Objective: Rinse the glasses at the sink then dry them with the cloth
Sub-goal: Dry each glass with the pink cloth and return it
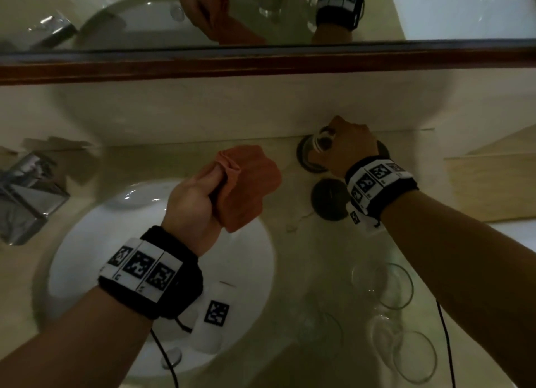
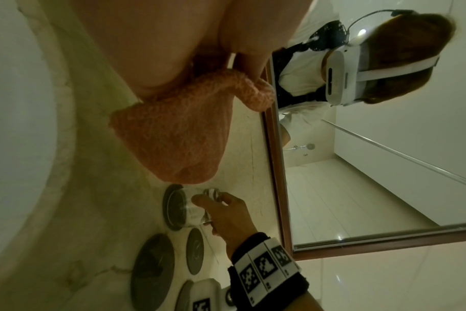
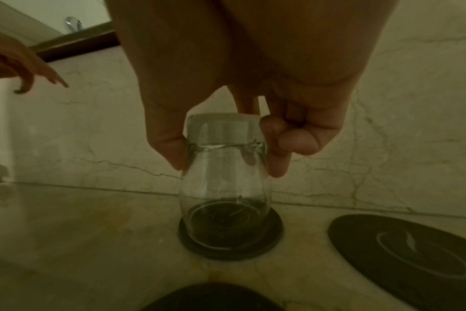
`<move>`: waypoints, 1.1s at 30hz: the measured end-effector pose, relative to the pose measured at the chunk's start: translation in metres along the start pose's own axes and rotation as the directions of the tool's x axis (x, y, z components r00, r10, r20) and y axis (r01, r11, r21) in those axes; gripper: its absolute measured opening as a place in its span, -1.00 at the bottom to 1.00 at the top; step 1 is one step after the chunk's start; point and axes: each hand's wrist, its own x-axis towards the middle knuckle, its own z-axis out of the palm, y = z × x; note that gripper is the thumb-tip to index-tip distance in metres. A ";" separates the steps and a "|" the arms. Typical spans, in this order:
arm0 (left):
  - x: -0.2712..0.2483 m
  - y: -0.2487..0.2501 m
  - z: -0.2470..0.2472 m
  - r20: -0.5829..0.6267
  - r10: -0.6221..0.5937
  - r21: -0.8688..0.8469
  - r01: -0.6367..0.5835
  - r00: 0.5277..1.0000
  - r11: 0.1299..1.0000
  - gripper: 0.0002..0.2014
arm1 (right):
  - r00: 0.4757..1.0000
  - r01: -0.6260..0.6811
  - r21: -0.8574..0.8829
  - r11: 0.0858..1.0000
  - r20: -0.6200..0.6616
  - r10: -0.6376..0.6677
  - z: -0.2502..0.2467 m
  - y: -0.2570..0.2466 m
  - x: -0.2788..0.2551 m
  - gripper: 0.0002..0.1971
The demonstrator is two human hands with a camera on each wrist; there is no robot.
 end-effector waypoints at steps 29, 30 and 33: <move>-0.059 0.003 -0.039 0.247 0.013 0.316 -0.093 0.969 0.944 -0.33 | 0.885 0.133 -0.343 0.930 0.464 0.045 0.065 -0.028 -0.259 0.00; -0.063 0.002 -0.042 0.251 0.012 0.313 -0.093 0.968 0.945 -0.32 | 0.888 0.138 -0.375 0.917 0.457 0.053 0.069 -0.028 -0.261 -0.03; -0.077 0.003 -0.051 0.276 0.003 0.284 -0.084 0.961 0.955 -0.29 | 0.908 0.104 -0.406 0.908 0.412 0.081 0.075 -0.030 -0.263 -0.20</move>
